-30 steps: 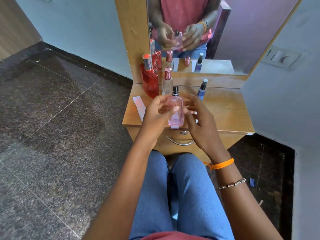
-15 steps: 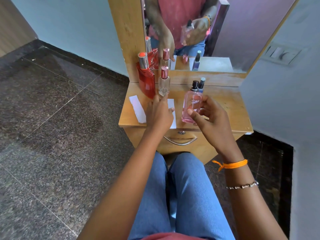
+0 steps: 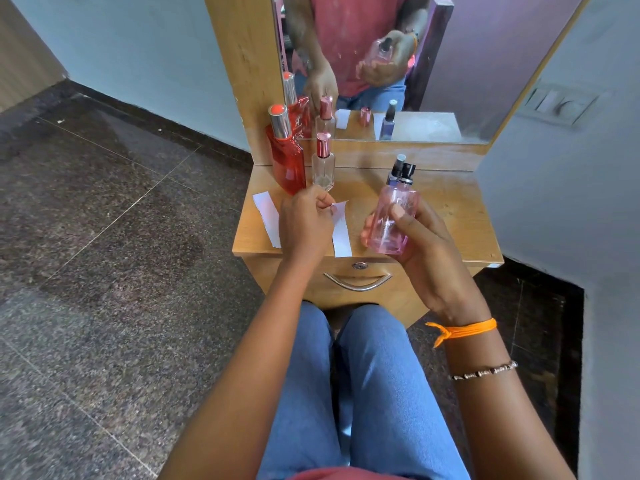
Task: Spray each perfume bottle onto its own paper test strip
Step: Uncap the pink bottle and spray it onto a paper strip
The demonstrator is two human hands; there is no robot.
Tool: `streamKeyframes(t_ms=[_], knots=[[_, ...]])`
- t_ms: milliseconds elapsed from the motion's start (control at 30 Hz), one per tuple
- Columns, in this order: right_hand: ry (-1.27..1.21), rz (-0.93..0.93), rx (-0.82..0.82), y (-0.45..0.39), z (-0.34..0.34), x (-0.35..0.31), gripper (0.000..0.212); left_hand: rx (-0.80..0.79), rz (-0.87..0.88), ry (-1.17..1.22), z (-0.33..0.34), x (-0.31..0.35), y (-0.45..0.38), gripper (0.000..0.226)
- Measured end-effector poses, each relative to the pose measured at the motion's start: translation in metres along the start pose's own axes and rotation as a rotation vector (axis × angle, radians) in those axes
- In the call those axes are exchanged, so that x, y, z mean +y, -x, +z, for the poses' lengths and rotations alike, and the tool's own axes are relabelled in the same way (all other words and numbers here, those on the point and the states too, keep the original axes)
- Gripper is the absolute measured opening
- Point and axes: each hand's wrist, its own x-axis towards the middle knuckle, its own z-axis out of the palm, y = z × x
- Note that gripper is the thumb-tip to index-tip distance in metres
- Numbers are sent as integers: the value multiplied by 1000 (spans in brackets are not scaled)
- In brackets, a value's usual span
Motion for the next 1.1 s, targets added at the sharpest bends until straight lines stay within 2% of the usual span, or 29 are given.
streamKeyframes(t_ms=[200,367,567,667,733,800,933,1100], knots=[[-339,38,-131,2,6,4,33,-5,-36,176,-17,1,3,7],[-231,-39,-116,5,11,11,45,-33,-52,322,-28,0,10,11],[126,-211,53,1,8,12,58,-77,-172,509,-31,1,17,17],[622,-346,181,-6,4,12,62,-96,-166,525,-30,3,21,20],[950,-409,174,-9,5,13,62,-103,-151,539,-30,4,23,20],[1142,-424,145,-12,9,14,62,-102,-139,530,-29,5,25,18],[1390,-435,127,-13,16,15,60,-105,-157,537,-25,7,28,23],[1555,-460,137,-15,18,15,56,-133,-158,550,-23,8,29,28]])
